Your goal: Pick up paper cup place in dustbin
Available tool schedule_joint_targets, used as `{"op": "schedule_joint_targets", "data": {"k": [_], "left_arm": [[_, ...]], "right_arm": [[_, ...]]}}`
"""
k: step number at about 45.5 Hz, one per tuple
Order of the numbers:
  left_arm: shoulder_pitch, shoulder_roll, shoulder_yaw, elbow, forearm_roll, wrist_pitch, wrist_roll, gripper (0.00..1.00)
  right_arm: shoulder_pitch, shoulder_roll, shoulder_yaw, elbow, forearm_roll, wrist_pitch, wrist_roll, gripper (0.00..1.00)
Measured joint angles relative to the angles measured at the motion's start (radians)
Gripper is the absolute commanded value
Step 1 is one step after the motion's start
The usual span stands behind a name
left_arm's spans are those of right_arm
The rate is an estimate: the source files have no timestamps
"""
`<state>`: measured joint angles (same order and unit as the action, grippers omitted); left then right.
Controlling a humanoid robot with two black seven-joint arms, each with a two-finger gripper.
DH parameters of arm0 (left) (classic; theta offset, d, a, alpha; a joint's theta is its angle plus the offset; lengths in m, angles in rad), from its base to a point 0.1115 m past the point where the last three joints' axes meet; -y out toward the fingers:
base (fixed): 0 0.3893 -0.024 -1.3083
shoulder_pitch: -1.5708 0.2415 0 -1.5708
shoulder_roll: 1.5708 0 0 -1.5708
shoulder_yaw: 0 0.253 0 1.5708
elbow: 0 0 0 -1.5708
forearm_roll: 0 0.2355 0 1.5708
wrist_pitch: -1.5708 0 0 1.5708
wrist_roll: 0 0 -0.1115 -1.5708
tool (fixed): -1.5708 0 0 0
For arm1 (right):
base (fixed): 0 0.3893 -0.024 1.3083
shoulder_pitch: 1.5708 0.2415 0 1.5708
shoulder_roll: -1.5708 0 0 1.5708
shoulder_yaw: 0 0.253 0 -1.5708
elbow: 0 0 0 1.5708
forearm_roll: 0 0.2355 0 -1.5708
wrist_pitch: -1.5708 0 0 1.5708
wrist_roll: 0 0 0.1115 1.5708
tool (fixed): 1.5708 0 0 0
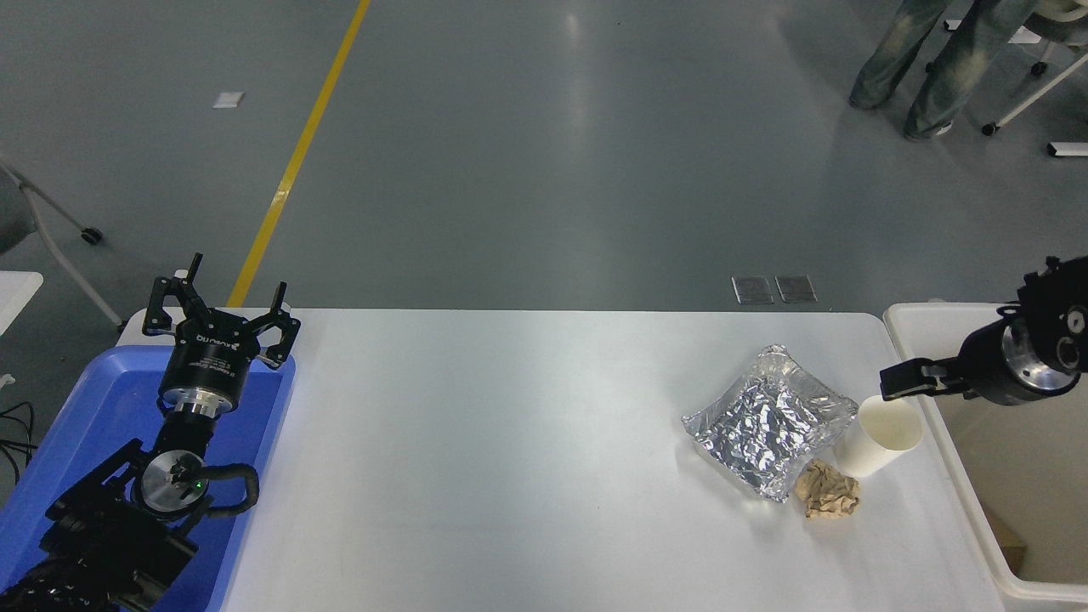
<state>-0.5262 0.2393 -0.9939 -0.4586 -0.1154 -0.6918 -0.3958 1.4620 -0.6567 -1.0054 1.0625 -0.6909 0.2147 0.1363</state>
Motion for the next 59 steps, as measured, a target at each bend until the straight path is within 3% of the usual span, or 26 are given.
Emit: {"op": "schedule_joint_targets", "data": {"k": [6, 9, 14, 21, 24, 28, 49, 59], "left_arm": [[-0.001, 0.000, 0.001, 0.000, 0.000, 0.000, 0.000, 1.00], [-0.001, 0.000, 0.001, 0.000, 0.000, 0.000, 0.000, 1.00], [-0.001, 0.000, 0.001, 0.000, 0.000, 0.000, 0.000, 1.00], [-0.001, 0.000, 0.001, 0.000, 0.000, 0.000, 0.000, 1.00], [-0.001, 0.000, 0.002, 0.000, 0.000, 0.000, 0.000, 1.00], [-0.001, 0.000, 0.002, 0.000, 0.000, 0.000, 0.000, 1.00], [-0.001, 0.000, 0.004, 0.000, 0.001, 0.000, 0.000, 1.00], [-0.002, 0.000, 0.004, 0.000, 0.001, -0.001, 0.000, 1.00]], "right_arm": [[-0.080, 0.007, 0.025, -0.054, -0.006, -0.052, 0.000, 1.00], [-0.117, 0.014, 0.036, -0.081, -0.008, -0.077, 0.000, 0.95], [-0.169, 0.025, 0.050, -0.118, -0.010, -0.113, 0.000, 0.73], [-0.207, 0.034, 0.063, -0.140, -0.010, -0.138, 0.000, 0.50], [-0.216, 0.037, 0.068, -0.146, -0.007, -0.144, 0.000, 0.18], [-0.227, 0.040, 0.075, -0.152, -0.004, -0.149, 0.000, 0.03], [-0.228, 0.044, 0.085, -0.139, 0.004, -0.140, 0.010, 0.00], [-0.121, -0.007, 0.061, -0.071, -0.003, -0.081, 0.023, 0.00]]}}
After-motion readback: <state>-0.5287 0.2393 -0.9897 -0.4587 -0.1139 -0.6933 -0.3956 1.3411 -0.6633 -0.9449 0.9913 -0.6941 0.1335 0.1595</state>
